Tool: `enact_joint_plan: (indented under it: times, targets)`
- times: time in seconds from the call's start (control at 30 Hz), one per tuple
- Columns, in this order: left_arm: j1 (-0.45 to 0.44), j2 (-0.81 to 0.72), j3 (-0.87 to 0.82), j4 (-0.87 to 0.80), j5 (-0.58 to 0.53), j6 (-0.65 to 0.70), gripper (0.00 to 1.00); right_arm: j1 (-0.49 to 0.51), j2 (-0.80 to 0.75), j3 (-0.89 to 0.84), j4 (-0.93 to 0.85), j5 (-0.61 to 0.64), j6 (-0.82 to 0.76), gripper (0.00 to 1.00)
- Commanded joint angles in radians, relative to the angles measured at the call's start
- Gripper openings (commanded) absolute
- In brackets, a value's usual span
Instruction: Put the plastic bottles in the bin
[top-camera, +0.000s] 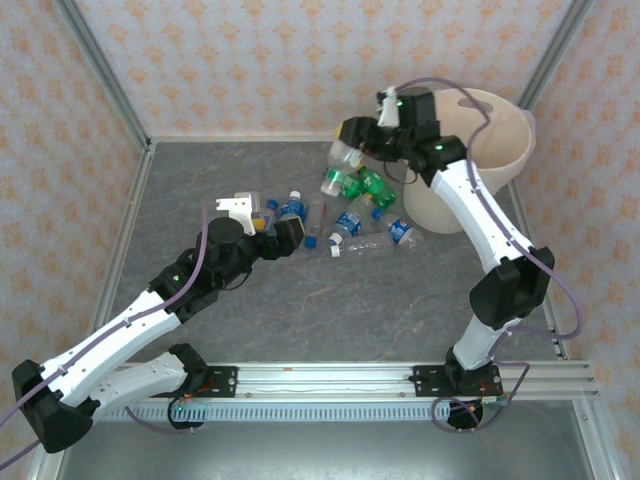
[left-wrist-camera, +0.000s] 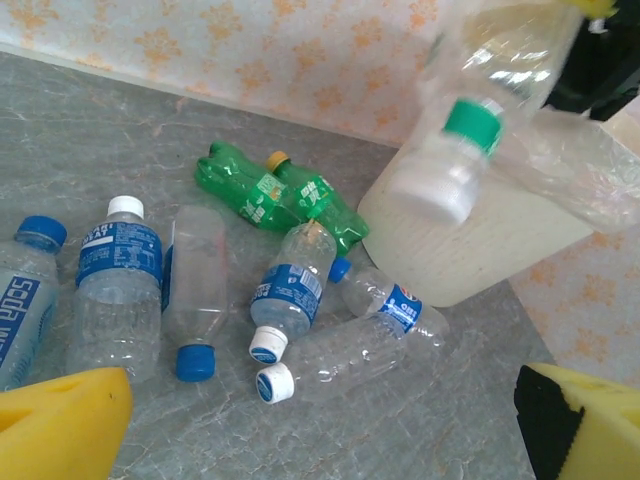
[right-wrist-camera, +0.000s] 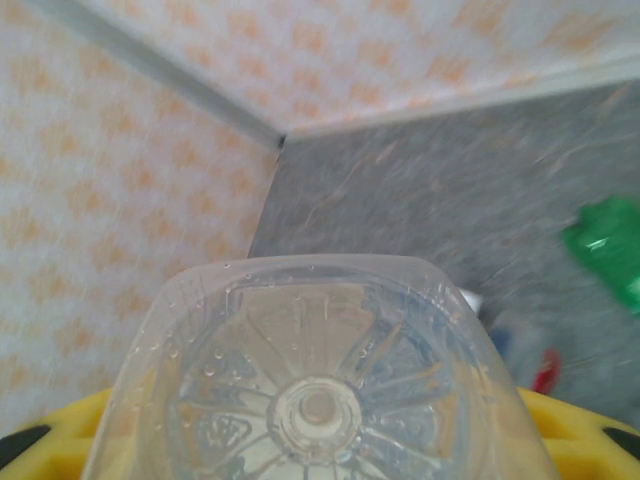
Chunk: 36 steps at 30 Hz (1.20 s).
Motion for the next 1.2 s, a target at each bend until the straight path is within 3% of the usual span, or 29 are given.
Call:
enact_joint_plan:
  times: [0.0, 0.13, 0.33, 0.7, 1.03, 1.13, 1.17]
  targets:
    - [-0.004, -0.004, 0.001, -0.02, -0.036, -0.012, 0.99, -0.076, -0.07, 0.078, -0.031, 0.094, 0.026, 0.48]
    - [-0.004, -0.007, -0.002, -0.031, -0.048, -0.013, 0.99, -0.189, -0.088, 0.115, -0.037, 0.132, 0.034, 0.48]
    - [-0.004, -0.006, -0.004, -0.048, -0.049, -0.013, 0.99, -0.306, -0.109, 0.148, -0.065, 0.285, 0.038, 0.48]
    - [-0.004, 0.0, -0.008, -0.058, -0.059, -0.044, 0.99, -0.399, -0.172, 0.029, -0.009, 0.557, 0.003, 0.48]
    - [-0.004, 0.0, -0.011, -0.07, -0.067, -0.05, 0.99, -0.415, -0.109, 0.028, -0.029, 0.621, -0.033, 0.5]
    - [-0.004, 0.004, -0.011, -0.082, -0.077, -0.054, 0.99, -0.416, -0.099, 0.025, -0.042, 0.603, -0.043, 0.64]
    - [-0.004, 0.006, -0.01, -0.087, -0.082, -0.053, 0.99, -0.415, -0.098, 0.026, -0.047, 0.591, -0.044, 0.76]
